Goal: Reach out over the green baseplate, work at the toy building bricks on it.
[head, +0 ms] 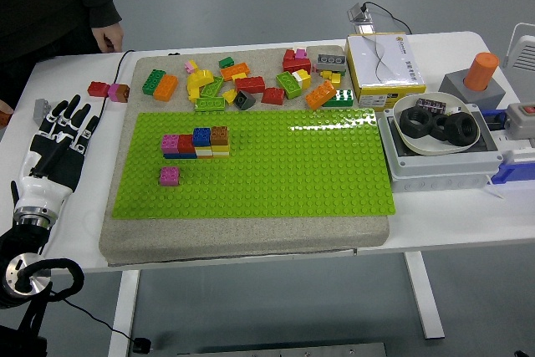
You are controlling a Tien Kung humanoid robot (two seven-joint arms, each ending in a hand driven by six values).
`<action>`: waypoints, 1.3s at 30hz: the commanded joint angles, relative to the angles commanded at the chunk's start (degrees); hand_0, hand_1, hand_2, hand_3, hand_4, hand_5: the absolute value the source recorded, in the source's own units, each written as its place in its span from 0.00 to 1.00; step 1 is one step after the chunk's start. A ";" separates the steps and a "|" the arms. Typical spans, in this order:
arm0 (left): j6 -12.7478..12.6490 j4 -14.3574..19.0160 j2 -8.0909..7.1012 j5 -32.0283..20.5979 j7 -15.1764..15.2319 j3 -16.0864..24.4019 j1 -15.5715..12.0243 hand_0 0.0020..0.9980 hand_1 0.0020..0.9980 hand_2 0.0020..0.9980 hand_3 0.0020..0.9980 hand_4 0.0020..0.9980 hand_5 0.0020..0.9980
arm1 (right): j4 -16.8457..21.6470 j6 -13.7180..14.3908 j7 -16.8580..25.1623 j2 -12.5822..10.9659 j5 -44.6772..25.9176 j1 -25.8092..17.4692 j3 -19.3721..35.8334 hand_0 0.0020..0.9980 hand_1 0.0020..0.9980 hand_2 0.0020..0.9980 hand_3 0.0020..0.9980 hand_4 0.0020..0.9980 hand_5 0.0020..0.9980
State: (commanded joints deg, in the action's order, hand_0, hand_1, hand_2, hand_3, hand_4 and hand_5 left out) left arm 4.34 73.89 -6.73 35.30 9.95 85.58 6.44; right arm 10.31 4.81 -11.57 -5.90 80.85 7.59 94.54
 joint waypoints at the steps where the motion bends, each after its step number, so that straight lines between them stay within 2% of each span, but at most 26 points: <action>1: -1.29 0.98 -0.29 1.84 -0.25 -0.34 0.01 0.97 0.93 0.90 0.56 0.73 0.00 | 0.00 0.00 0.00 -0.01 -0.03 0.01 -0.03 0.58 0.56 0.62 0.65 0.64 0.75; 6: -7.01 6.10 -1.70 12.56 -5.47 -2.79 0.12 0.97 0.93 0.90 0.56 0.73 0.00 | 0.00 0.00 -0.07 -0.16 -0.10 -0.02 -0.01 0.58 0.56 0.62 0.65 0.64 0.75; 7: -7.58 6.89 -1.90 14.62 -6.72 -3.39 0.18 1.00 0.97 0.96 0.71 0.97 0.00 | 0.00 0.01 -0.08 -0.18 -0.08 -0.01 0.02 0.58 0.56 0.62 0.65 0.64 0.75; 8: -7.74 7.76 -2.09 16.90 -8.05 -4.16 0.21 1.00 0.97 0.96 0.71 0.97 0.00 | 0.00 0.01 -0.07 -0.21 -0.07 0.00 0.05 0.58 0.56 0.62 0.65 0.64 0.75; 12: -6.81 10.57 -2.77 26.22 -13.80 -7.59 0.36 1.00 0.97 0.96 0.71 0.97 0.00 | 0.00 0.02 0.04 -0.28 0.02 0.09 0.19 0.58 0.56 0.62 0.65 0.64 0.75; 13: -6.14 11.07 -3.14 28.22 -14.97 -8.53 0.45 1.00 0.98 0.99 0.73 0.97 0.00 | 0.00 0.01 0.07 -0.29 0.03 0.11 0.22 0.58 0.56 0.62 0.65 0.63 0.75; 18: -3.93 11.93 -6.05 38.42 -19.53 -12.83 1.65 1.00 0.98 0.99 0.73 0.97 0.00 | 0.00 0.03 0.10 -0.50 -0.07 0.19 0.28 0.58 0.56 0.62 0.65 0.63 0.75; 19: -3.77 11.82 -6.64 40.73 -19.89 -13.41 1.93 1.00 0.99 0.99 0.73 0.93 0.00 | 0.00 0.04 0.11 -0.56 -0.04 0.22 0.34 0.58 0.56 0.62 0.65 0.63 0.75; 22: -3.98 11.42 -8.06 46.79 -20.16 -14.50 2.49 1.00 0.99 0.99 0.73 0.93 0.00 | 0.00 0.07 0.14 -0.70 -0.01 0.29 0.44 0.58 0.56 0.62 0.65 0.63 0.75; 30: -7.25 9.15 -11.32 63.26 -19.01 -17.19 3.51 1.00 0.99 0.98 0.70 0.92 0.00 | 0.00 0.11 0.06 -0.91 -0.22 0.45 0.43 0.58 0.56 0.62 0.65 0.63 0.75; 31: -7.34 8.74 -11.61 65.33 -19.02 -17.69 3.71 1.00 0.99 0.98 0.61 0.84 0.00 | 0.00 0.12 0.04 -0.93 -0.21 0.47 0.44 0.58 0.56 0.62 0.65 0.63 0.75; 35: -7.60 6.52 -12.36 74.10 -18.77 -20.13 4.86 1.00 0.99 0.98 0.61 0.84 0.00 | 0.00 0.13 0.02 -1.01 -0.14 0.55 0.50 0.58 0.56 0.62 0.65 0.63 0.75; 36: -7.81 5.93 -12.42 76.06 -18.55 -20.66 5.16 1.00 0.99 0.98 0.61 0.84 0.00 | 0.00 0.13 0.02 -1.03 -0.11 0.57 0.52 0.58 0.56 0.62 0.65 0.63 0.75; 37: -8.16 5.11 -12.42 78.06 -18.25 -21.28 5.53 1.00 0.98 0.97 0.59 0.80 0.00 | 0.00 0.13 0.04 -1.05 -0.08 0.60 0.54 0.58 0.56 0.62 0.65 0.63 0.75; 39: -8.55 3.84 -12.34 81.18 -17.90 -22.00 5.98 1.00 0.98 0.97 0.59 0.80 0.00 | 0.00 0.13 0.07 -1.07 -0.02 0.66 0.60 0.58 0.56 0.62 0.65 0.63 0.75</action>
State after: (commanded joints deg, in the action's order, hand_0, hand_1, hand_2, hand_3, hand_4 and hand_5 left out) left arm -4.21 77.73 -19.07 116.48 -7.95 63.57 12.41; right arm 10.31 4.94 -11.49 -6.96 80.83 8.24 95.15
